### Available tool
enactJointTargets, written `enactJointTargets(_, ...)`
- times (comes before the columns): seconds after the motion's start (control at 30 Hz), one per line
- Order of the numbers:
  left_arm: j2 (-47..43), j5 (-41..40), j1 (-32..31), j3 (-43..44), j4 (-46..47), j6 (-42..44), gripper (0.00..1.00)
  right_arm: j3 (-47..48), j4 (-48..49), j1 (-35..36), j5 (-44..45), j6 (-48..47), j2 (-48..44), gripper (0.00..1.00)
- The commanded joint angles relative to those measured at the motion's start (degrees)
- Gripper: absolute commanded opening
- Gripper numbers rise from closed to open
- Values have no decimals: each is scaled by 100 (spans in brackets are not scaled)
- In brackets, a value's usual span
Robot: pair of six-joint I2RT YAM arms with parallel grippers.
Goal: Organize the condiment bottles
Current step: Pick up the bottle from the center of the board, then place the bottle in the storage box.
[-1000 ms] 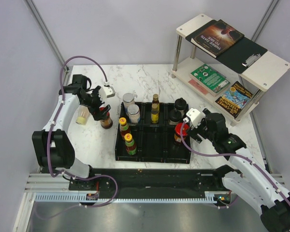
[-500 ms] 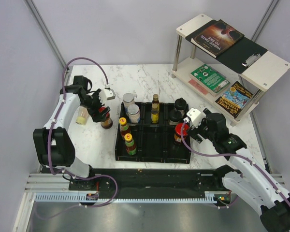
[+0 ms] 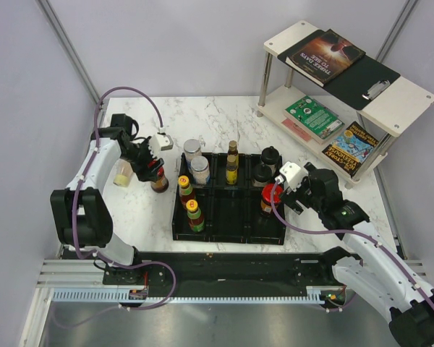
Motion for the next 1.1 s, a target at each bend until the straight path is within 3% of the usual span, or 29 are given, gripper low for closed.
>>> enactJointTargets(0.0,79,16,-7,198,-102,48,2,131,38,-26,-80,28,-63,98)
enactJointTargets(0.27,-122,-72,-7,734,-111,-207,2,131,20,-26,-80,28,-55,98)
enactJointTargets(0.57,-298,191,-7,2280,-927,-392,2,140,64,-35,42,72,-63,98)
enactJointTargets(0.8,-562,183,-622,3248,-1429,-612,2,105,538,-114,1008,309,33,98)
enactJointTargets(1.07,-817,-248,-1931,3800,-1605,-1147,2,69,1048,-395,1809,477,-19,98)
